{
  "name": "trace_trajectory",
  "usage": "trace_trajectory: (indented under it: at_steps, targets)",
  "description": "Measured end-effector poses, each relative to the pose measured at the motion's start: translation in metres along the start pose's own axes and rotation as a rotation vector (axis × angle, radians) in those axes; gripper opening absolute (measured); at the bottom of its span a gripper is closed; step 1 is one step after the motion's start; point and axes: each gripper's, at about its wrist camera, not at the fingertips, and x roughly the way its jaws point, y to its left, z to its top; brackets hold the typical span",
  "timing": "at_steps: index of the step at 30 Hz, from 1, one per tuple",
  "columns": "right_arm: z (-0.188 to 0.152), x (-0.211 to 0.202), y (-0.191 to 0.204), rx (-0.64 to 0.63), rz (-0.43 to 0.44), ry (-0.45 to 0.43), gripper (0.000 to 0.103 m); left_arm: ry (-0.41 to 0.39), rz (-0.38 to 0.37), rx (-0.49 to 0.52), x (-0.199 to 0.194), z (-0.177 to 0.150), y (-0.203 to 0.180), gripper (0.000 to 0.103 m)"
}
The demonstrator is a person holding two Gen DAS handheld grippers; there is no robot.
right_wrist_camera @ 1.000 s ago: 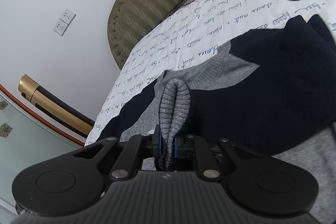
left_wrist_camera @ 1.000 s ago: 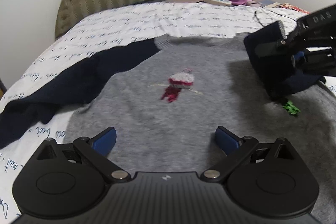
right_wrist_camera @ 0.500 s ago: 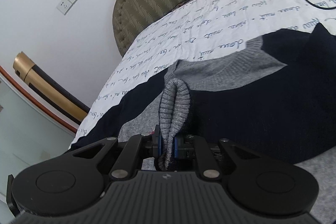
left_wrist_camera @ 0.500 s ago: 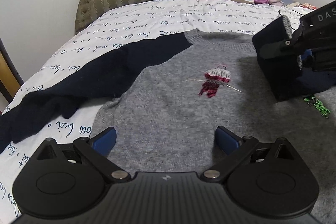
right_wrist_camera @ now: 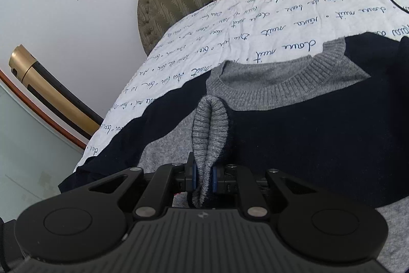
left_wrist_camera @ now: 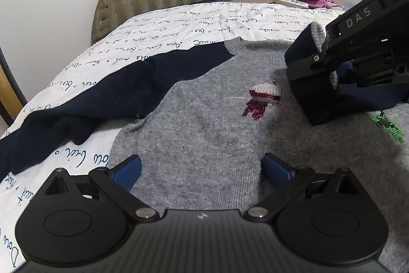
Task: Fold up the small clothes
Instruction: 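Carry the held sleeve across the sweater body toward the other sleeve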
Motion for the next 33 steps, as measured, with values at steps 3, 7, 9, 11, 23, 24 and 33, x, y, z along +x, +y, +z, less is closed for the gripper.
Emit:
trace_trajectory:
  at_steps: [3,7,9,11,23,24,33]
  targets:
    - [0.0,0.003,0.001,0.001,0.0,0.003,0.017,-0.005,-0.006,-0.01,0.001,-0.001,0.001,0.102]
    - [0.002,0.008,0.005,-0.007,0.0,0.006,0.017,-0.008,-0.012,-0.026,0.002,-0.003,0.003,0.103]
    - [0.003,0.012,0.008,-0.016,-0.004,0.009,0.017,-0.007,-0.016,-0.036,0.003,-0.004,0.004,0.103]
    - [0.005,0.016,0.009,-0.018,-0.008,0.011,0.017,-0.009,-0.017,-0.041,0.004,-0.004,0.004,0.103]
    - [0.013,0.038,0.026,-0.092,-0.067,-0.021,0.013,-0.026,-0.013,-0.039,0.002,-0.007,0.001,0.103]
    - [0.013,0.039,0.027,-0.096,-0.069,-0.024,0.013,-0.027,-0.013,-0.039,0.002,-0.007,0.002,0.103]
    - [0.032,0.053,0.046,-0.117,-0.06,-0.043,0.013,-0.032,-0.007,-0.035,0.003,-0.006,-0.001,0.103]
